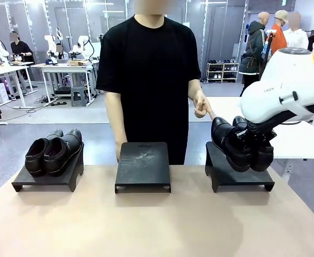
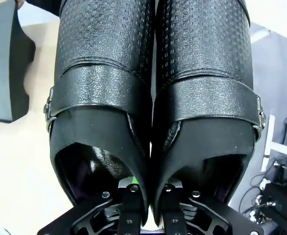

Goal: Place the shoes on the stand as instructed by the person.
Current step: Pick up another pair of Shoes and place it on the Shoes Stand indicated by the person.

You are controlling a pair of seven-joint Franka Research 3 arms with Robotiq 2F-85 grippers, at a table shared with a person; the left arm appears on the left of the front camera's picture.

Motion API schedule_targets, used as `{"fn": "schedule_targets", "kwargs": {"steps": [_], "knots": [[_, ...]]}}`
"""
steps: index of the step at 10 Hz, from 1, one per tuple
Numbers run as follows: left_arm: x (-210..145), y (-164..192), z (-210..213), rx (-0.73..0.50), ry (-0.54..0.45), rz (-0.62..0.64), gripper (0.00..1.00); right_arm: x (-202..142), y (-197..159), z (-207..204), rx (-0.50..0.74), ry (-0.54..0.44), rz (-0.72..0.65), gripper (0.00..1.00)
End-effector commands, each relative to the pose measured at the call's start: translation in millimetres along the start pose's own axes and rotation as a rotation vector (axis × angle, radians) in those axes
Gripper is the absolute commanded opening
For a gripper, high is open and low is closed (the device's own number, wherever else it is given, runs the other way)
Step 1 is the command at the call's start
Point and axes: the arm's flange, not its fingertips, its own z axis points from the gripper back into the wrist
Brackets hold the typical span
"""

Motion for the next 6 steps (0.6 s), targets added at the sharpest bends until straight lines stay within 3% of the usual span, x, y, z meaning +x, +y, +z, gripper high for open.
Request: {"fn": "schedule_targets", "kwargs": {"steps": [1, 6], "knots": [[-3, -1, -2, 0.02, 0.002, -0.001, 1.0, 20, -3, -8, -0.029, -0.051, 0.013, 0.1], [-3, -1, -2, 0.02, 0.002, -0.001, 1.0, 43, -5, -53, -0.029, -0.047, -0.008, 0.1]]}}
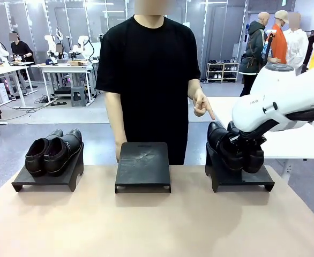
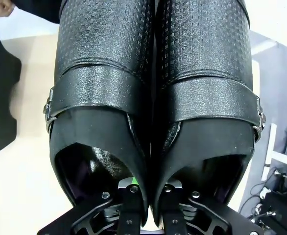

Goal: Place the shoes on the stand as instructed by the person.
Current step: Pick up another pair of Shoes and place it on the Shoes Stand indicated by the person.

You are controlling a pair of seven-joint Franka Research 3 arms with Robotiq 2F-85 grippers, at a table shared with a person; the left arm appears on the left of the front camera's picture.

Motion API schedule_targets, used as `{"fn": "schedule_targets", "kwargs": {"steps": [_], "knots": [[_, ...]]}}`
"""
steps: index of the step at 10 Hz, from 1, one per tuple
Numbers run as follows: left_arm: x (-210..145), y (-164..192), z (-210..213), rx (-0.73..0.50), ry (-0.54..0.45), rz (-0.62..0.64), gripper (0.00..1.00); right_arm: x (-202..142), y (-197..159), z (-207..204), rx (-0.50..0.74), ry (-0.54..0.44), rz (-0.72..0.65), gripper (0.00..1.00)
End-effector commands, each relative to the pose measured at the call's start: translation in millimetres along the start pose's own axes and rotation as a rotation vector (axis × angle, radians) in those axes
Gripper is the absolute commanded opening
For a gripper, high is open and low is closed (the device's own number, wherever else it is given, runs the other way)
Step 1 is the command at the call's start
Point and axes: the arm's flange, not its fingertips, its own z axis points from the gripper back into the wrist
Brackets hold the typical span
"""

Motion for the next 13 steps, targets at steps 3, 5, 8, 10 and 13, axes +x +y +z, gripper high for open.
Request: {"fn": "schedule_targets", "kwargs": {"steps": [3, 5, 8, 10, 13], "knots": [[-3, -1, -2, 0.02, 0.002, -0.001, 1.0, 13, -4, -15, -0.028, -0.043, -0.042, 0.1], [-3, -1, -2, 0.02, 0.002, -0.001, 1.0, 13, -5, -23, -0.03, -0.038, -0.052, 0.1], [-3, -1, -2, 0.02, 0.002, -0.001, 1.0, 14, -9, -36, -0.031, -0.037, -0.071, 0.1], [-3, -1, -2, 0.02, 0.002, -0.001, 1.0, 14, -9, -37, -0.016, -0.031, -0.08, 0.1], [-3, -1, -2, 0.02, 0.002, -0.001, 1.0, 15, -12, -36, -0.014, -0.032, -0.095, 0.58]]}}
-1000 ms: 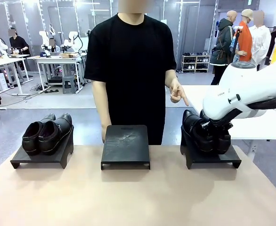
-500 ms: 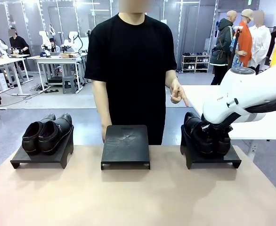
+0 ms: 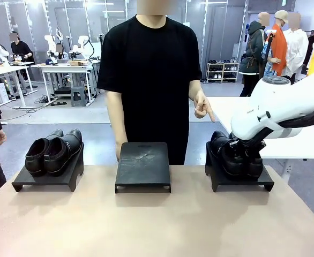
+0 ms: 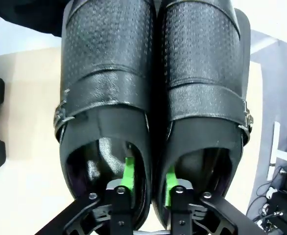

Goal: Place the shoes on the stand as instructed by the person.
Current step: Pick up another pair of Shoes and place it on the Shoes Stand indicated by the person.

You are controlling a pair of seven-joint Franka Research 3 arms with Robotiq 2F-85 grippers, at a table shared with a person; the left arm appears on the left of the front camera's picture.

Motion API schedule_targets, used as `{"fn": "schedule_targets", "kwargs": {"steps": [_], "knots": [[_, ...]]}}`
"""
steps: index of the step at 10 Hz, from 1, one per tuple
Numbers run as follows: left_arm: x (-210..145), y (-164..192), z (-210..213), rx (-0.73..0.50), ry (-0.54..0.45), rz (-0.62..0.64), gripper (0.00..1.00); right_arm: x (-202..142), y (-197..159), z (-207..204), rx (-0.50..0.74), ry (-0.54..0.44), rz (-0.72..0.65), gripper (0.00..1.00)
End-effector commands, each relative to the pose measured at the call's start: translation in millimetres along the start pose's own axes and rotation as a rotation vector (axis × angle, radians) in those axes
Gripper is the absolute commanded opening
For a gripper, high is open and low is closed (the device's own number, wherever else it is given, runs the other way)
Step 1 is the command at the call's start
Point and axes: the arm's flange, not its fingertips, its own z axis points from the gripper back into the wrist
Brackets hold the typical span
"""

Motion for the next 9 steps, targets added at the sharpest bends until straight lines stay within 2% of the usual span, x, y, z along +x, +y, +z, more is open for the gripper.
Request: {"fn": "schedule_targets", "kwargs": {"steps": [1, 2, 3, 6, 8, 9], "knots": [[-3, -1, -2, 0.02, 0.002, -0.001, 1.0, 4, 2, -1, -0.007, -0.019, -0.036, 0.78], [-3, -1, -2, 0.02, 0.002, -0.001, 1.0, 5, 1, 0, -0.008, -0.015, -0.04, 0.94], [-3, -1, -2, 0.02, 0.002, -0.001, 1.0, 5, 1, 1, -0.005, -0.015, -0.042, 1.0], [-3, -1, -2, 0.02, 0.002, -0.001, 1.0, 5, 1, 6, -0.005, -0.019, -0.04, 0.97], [-3, -1, -2, 0.02, 0.002, -0.001, 1.0, 6, -1, 17, -0.015, -0.009, -0.022, 1.0], [-3, -1, -2, 0.02, 0.002, -0.001, 1.0, 3, 0, 5, 0.001, -0.01, -0.008, 1.0]]}}
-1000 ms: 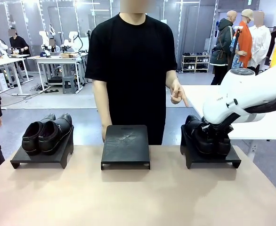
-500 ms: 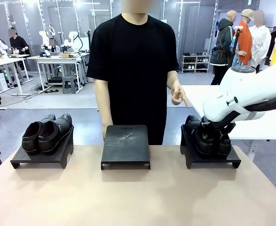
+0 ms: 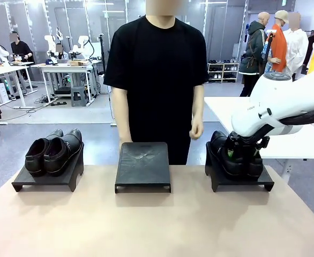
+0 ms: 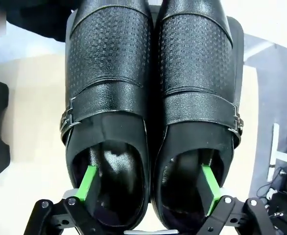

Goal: Place the shoes on the stand as instructed by the person.
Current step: Pick up another pair of Shoes and place it on the Shoes Stand indicated by the person.

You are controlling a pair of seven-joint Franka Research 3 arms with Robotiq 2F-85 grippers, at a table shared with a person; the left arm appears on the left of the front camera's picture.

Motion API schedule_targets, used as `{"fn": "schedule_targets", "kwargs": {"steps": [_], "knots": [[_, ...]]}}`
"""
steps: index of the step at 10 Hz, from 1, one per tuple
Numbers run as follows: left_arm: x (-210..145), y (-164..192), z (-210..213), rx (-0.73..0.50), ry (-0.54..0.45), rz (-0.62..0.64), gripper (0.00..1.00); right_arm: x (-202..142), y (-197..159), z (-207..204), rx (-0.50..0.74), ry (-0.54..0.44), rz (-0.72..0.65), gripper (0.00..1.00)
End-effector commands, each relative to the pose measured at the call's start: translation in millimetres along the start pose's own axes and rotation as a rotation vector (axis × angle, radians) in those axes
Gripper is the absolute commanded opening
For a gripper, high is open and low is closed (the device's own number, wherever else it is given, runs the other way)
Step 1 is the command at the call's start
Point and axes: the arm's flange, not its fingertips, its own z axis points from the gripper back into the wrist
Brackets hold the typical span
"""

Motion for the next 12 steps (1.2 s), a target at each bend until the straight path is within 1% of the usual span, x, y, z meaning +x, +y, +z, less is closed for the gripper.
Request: {"fn": "schedule_targets", "kwargs": {"steps": [1, 11, 12], "knots": [[-3, -1, -2, 0.02, 0.002, -0.001, 1.0, -1, 0, -4, 0.0, 0.003, -0.001, 1.0], [-3, -1, -2, 0.02, 0.002, -0.001, 1.0, -1, 0, -3, 0.0, 0.006, 0.0, 1.0], [-3, -1, -2, 0.02, 0.002, -0.001, 1.0, -17, 1, 20, 0.051, 0.011, 0.023, 1.0]]}}
